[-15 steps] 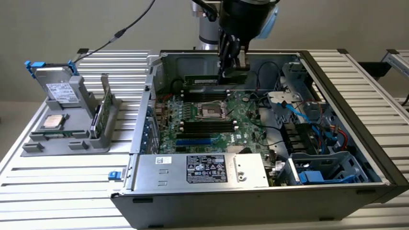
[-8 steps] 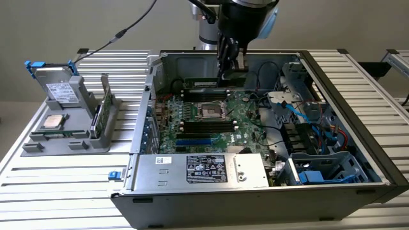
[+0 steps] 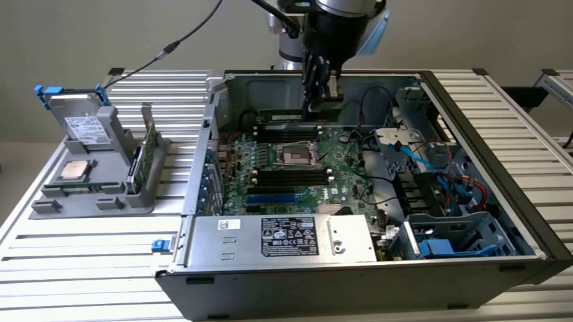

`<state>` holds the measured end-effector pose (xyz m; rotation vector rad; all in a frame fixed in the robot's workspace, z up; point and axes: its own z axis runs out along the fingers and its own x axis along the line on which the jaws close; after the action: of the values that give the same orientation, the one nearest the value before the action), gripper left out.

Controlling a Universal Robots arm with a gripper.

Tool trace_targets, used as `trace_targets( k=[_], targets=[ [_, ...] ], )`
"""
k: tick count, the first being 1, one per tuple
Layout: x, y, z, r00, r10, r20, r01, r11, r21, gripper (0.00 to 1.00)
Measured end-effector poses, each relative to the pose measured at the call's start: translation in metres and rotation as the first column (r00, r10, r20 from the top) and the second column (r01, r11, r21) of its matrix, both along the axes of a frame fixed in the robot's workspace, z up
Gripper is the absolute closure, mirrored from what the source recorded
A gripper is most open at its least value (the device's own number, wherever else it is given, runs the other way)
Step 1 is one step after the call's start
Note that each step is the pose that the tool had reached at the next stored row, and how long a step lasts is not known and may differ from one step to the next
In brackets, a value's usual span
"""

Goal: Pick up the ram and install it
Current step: 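Insert the ram into the slot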

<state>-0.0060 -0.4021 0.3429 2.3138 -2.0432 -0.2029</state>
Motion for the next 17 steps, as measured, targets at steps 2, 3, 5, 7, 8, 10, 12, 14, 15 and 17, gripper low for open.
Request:
trace_targets(
  k=[2, 3, 5, 7, 8, 10, 12, 14, 15, 17],
  targets=[
    [0.000, 0.0011, -0.0015, 1.0000, 0.000, -0.0002, 0.000, 0.9999, -0.0144, 0.86],
    [0.000, 0.0016, -0.0022, 1.0000, 0.000, -0.0005, 0.000, 0.9998, -0.0222, 0.86],
    [-0.001, 0.0026, -0.0036, 1.0000, 0.000, -0.0010, 0.000, 0.9993, -0.0373, 0.86],
    [-0.001, 0.0041, -0.0052, 1.0000, 0.000, -0.0013, 0.000, 0.9987, -0.0506, 0.86],
    [-0.002, 0.0048, -0.0060, 1.0000, 0.000, -0.0014, 0.000, 0.9984, -0.0567, 0.86],
    [-0.002, 0.0065, -0.0078, 1.0000, 0.000, -0.0015, 0.000, 0.9976, -0.0689, 0.86],
    [-0.003, 0.0085, -0.0098, 1.0000, 0.000, -0.0016, 0.000, 0.9968, -0.0801, 0.86],
    [-0.003, 0.0108, -0.0119, 1.0000, 0.000, -0.0016, 0.000, 0.9960, -0.0897, 0.86],
    [-0.003, 0.0120, -0.0130, 1.0000, 0.000, -0.0016, 0.000, 0.9956, -0.0941, 0.86],
    [-0.003, 0.0143, -0.0152, 1.0000, 0.000, -0.0016, 0.000, 0.9946, -0.1040, 0.86]
  ],
)
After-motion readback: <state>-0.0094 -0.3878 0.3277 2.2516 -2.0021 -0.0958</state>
